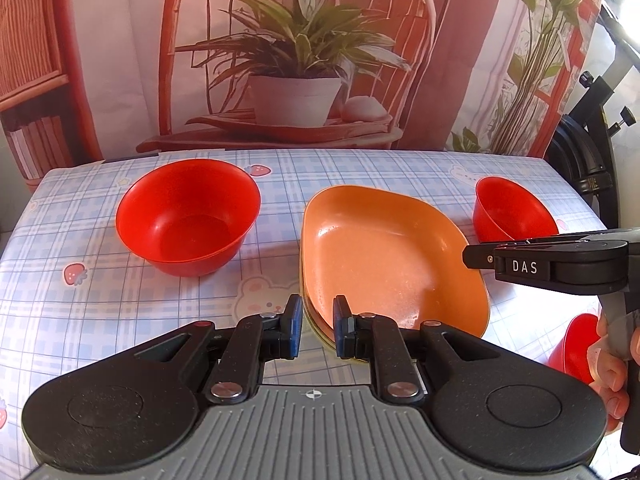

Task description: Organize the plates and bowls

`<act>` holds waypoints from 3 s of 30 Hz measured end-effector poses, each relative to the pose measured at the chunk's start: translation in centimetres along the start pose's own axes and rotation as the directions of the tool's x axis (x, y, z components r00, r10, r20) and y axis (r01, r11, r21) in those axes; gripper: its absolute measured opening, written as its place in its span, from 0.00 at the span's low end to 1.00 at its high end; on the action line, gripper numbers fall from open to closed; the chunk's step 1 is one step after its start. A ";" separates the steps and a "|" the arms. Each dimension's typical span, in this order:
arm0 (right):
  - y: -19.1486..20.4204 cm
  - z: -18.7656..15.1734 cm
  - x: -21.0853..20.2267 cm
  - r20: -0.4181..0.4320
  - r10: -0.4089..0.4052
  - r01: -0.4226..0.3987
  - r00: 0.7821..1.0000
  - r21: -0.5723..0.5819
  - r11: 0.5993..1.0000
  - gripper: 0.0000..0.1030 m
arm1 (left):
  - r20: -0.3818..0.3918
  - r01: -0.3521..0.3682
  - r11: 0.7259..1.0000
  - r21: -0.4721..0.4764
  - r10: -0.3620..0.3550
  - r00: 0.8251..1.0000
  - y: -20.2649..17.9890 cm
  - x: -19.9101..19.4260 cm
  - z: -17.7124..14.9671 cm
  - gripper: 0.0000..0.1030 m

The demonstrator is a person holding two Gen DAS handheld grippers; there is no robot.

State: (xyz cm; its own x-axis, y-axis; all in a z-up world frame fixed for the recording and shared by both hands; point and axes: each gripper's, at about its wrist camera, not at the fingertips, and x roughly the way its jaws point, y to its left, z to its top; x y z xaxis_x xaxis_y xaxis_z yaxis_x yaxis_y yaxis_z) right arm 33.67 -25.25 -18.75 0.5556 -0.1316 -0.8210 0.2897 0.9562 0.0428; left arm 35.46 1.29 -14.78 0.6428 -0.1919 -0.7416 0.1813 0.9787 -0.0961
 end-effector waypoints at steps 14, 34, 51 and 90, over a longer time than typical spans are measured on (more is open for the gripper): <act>0.6 -0.6 0.7 -0.050 -0.006 0.004 0.999 -0.030 1.000 0.14 | 0.002 0.009 0.998 -0.058 -0.009 1.000 0.8 0.6 -0.8 0.18; 8.3 4.6 -1.6 0.073 0.247 -0.243 0.966 -0.050 0.969 0.19 | 0.168 -0.060 0.965 -0.257 0.105 0.980 11.5 -5.5 3.3 0.26; 12.8 7.5 6.7 -0.061 0.247 -0.244 0.967 0.053 0.968 0.22 | 0.054 -0.079 0.934 -0.348 0.104 0.993 14.4 2.3 2.7 0.32; 8.6 -1.5 -9.1 0.183 0.333 -0.338 0.925 0.000 0.941 0.06 | 0.075 -0.103 0.909 -0.403 0.145 0.987 7.4 -9.5 -3.6 0.08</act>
State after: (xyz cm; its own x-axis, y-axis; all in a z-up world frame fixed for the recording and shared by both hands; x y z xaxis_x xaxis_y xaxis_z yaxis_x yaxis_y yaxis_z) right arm 29.95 -15.40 -11.79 0.7529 0.1484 -0.6411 0.0844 0.9444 0.3178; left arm 28.03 10.57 -10.86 0.7164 -0.0532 -0.6957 -0.2014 0.9389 -0.2792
